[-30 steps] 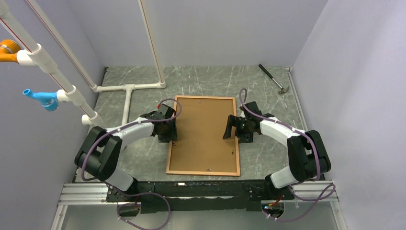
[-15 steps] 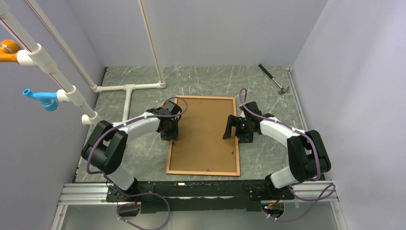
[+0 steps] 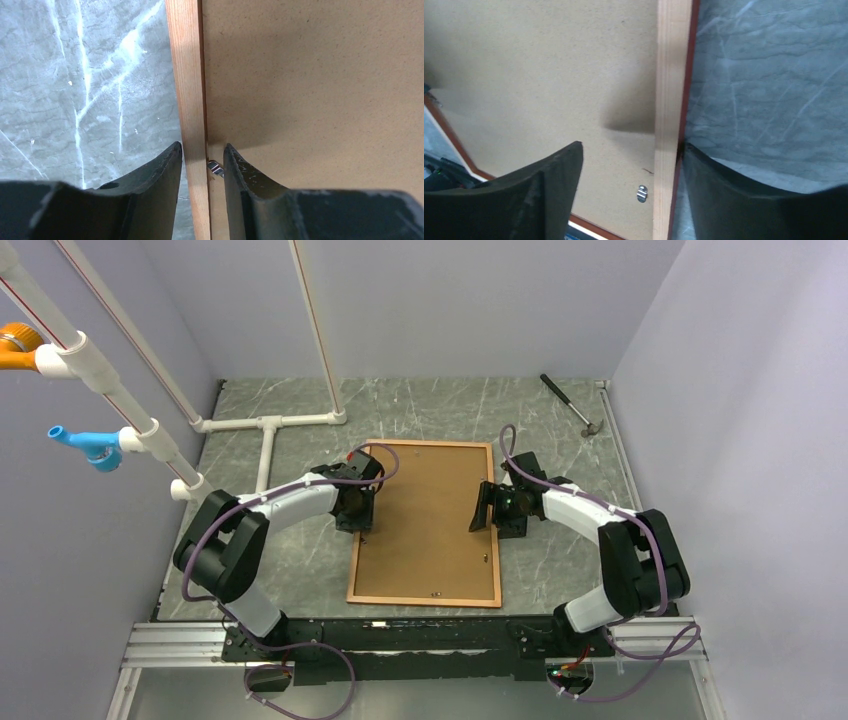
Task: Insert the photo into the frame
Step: Install the photo frame at the center of the board.
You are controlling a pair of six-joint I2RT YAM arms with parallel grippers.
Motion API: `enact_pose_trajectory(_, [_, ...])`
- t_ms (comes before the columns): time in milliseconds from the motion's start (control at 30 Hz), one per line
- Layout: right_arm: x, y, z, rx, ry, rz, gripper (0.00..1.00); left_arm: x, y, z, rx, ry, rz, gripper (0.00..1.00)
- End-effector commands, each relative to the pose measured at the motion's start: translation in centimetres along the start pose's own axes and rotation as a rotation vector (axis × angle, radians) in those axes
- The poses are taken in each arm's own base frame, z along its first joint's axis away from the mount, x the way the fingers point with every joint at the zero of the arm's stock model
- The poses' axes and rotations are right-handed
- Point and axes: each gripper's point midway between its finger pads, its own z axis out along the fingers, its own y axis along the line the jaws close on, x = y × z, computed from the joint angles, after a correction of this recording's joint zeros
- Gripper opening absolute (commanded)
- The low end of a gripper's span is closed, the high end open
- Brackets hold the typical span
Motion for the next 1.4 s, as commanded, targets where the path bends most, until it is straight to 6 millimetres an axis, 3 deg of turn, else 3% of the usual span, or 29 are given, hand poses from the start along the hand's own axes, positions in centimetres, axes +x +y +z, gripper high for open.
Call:
enact_pose_trajectory(0, [-0.1, -0.9, 0.4, 0.051, -0.013, 0.011, 0.68, 2.5, 2.3, -0.4, -0.083, 0.093, 0.069, 0.40])
enact_pose_trajectory(200, [0.2, -2.2, 0.9, 0.112, -0.003, 0.019, 0.32, 2.8, 2.2, -0.5, -0.070, 0.104, 0.082, 0.40])
enact_pose_trajectory(500, [0.8, -3.0, 1.8, 0.137, 0.030, 0.040, 0.00, 3.8, 2.6, -0.5, -0.068, 0.150, 0.128, 0.38])
enact_pose_trajectory(800, [1.3, -3.4, 2.5, 0.152, 0.056, 0.058, 0.00, 4.2, 2.4, -1.1, -0.041, 0.177, 0.167, 0.30])
enact_pose_trajectory(933, [1.4, -3.4, 2.6, 0.151, 0.063, 0.059, 0.00, 4.4, 2.3, -1.3, -0.031, 0.184, 0.178, 0.17])
enact_pose_trajectory(1033, [1.3, -3.3, 2.7, 0.146, 0.066, 0.057, 0.00, 4.4, 2.4, -1.2, -0.034, 0.187, 0.179, 0.13])
enact_pose_trajectory(1233, [0.8, -2.8, 2.2, 0.130, 0.056, 0.040, 0.00, 3.6, 1.8, -1.5, -0.009, 0.144, 0.153, 0.14])
enact_pose_trajectory(1300, [0.4, -2.4, 1.8, 0.122, 0.040, 0.032, 0.00, 2.9, 1.6, -2.0, 0.013, 0.113, 0.126, 0.19])
enact_pose_trajectory(1367, [0.0, -2.0, 1.2, 0.113, 0.021, 0.022, 0.07, 2.1, 1.3, -2.4, 0.053, 0.073, 0.083, 0.28])
